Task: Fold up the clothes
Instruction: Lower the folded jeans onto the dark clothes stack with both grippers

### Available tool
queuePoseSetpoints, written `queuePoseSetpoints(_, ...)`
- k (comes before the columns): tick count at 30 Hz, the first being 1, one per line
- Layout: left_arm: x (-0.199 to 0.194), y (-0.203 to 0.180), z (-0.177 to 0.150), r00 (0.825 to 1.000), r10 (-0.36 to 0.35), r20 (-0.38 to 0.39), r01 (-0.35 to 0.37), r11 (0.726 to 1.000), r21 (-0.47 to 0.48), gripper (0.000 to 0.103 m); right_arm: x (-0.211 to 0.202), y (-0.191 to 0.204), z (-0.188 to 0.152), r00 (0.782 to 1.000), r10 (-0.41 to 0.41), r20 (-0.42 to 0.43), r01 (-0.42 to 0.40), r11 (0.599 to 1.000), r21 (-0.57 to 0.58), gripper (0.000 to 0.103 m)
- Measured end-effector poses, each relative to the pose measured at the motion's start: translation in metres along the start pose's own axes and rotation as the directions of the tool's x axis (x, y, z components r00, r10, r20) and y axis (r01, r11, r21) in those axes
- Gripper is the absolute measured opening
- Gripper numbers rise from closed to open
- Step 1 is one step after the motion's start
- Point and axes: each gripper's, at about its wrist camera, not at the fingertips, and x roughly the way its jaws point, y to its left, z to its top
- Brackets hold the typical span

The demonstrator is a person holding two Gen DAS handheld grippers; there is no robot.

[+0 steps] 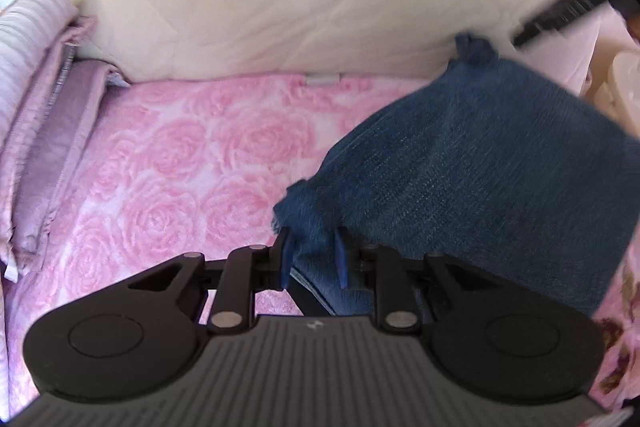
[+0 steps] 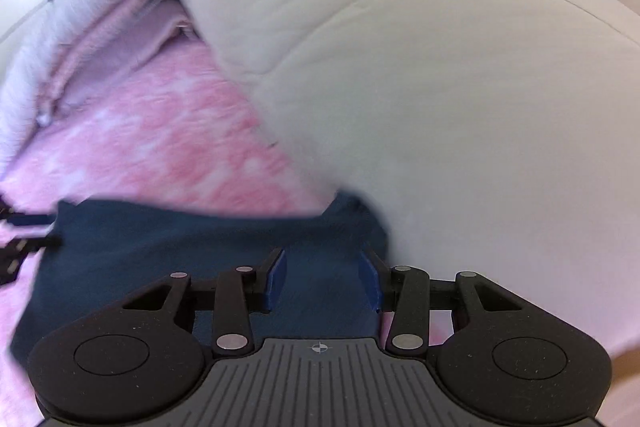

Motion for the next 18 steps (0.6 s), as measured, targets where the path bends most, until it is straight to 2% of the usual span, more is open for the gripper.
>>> queuePoseSetpoints(2, -0.019, -0.005, -0.010, 0.999, -0.031, 0.021, 0.032, 0.999, -0.043, 0.019, -0.020, 0.014, -0.025, 1.000, 0.023, -0.007, -0.023, 0.999, -0.027, 0.044)
queuePoseSetpoints(4, -0.029, -0.018, -0.021, 0.997, -0.074, 0.017, 0.075, 0.996, -0.045, 0.019, -0.031, 0.024, -0.049, 0.999, 0.047, -0.017, -0.048, 0.998, -0.044, 0.045)
queuePoseSetpoints(8, -0.008, -0.045, -0.040, 0.995, -0.079, -0.068, 0.079, 0.997, 0.001, 0.018, -0.022, 0.027, -0.093, 0.993, 0.054, -0.101, -0.055, 0.998, -0.004, 0.045)
queuePoseSetpoints(11, -0.013, -0.044, -0.037, 0.996, -0.062, -0.062, 0.061, 0.998, -0.013, 0.019, -0.040, 0.023, -0.099, 0.997, 0.034, -0.066, -0.034, 0.999, 0.007, 0.045)
queuePoseSetpoints(14, -0.036, -0.044, -0.038, 0.998, -0.047, -0.033, 0.046, 0.998, -0.032, 0.019, -0.064, 0.026, -0.105, 0.999, 0.035, -0.022, -0.034, 0.999, 0.025, 0.045)
queuePoseSetpoints(16, -0.048, -0.049, -0.046, 0.998, -0.057, -0.037, 0.055, 0.998, -0.040, 0.018, -0.073, 0.025, -0.116, 0.999, 0.044, -0.028, -0.043, 0.998, 0.036, 0.045)
queuePoseSetpoints(18, -0.048, -0.058, -0.054, 0.996, -0.063, -0.065, 0.062, 0.998, -0.024, 0.018, -0.066, 0.026, -0.129, 0.997, 0.043, -0.065, -0.041, 0.999, 0.035, 0.045)
